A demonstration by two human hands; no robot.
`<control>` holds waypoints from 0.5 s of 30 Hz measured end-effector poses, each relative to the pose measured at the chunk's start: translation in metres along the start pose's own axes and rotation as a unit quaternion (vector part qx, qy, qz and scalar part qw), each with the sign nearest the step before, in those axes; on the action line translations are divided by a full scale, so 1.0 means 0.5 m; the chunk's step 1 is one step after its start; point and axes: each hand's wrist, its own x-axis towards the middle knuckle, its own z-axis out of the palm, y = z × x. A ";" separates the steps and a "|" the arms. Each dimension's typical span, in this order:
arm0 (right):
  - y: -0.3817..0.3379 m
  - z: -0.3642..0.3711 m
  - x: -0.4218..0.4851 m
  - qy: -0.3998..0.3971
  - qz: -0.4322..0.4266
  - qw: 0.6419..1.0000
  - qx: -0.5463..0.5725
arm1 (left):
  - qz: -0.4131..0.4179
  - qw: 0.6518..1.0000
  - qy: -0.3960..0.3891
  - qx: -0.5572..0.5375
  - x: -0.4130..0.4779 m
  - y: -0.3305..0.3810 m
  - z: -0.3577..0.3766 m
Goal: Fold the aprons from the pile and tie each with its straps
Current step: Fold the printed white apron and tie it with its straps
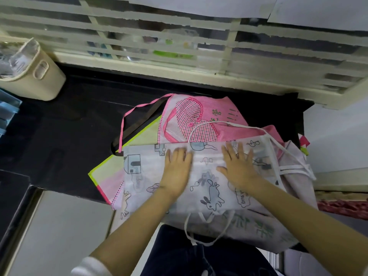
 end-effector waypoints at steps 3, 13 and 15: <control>0.010 0.002 0.003 0.006 -0.018 1.000 0.007 | -0.021 0.997 -0.064 0.041 -0.051 0.002 0.043; 0.011 0.000 -0.018 0.029 -0.017 0.999 -0.013 | -0.027 0.998 -0.058 0.015 -0.066 -0.024 0.082; 0.005 0.010 -0.042 0.033 -0.031 0.999 -0.015 | -0.021 0.998 -0.061 0.008 -0.067 -0.025 0.086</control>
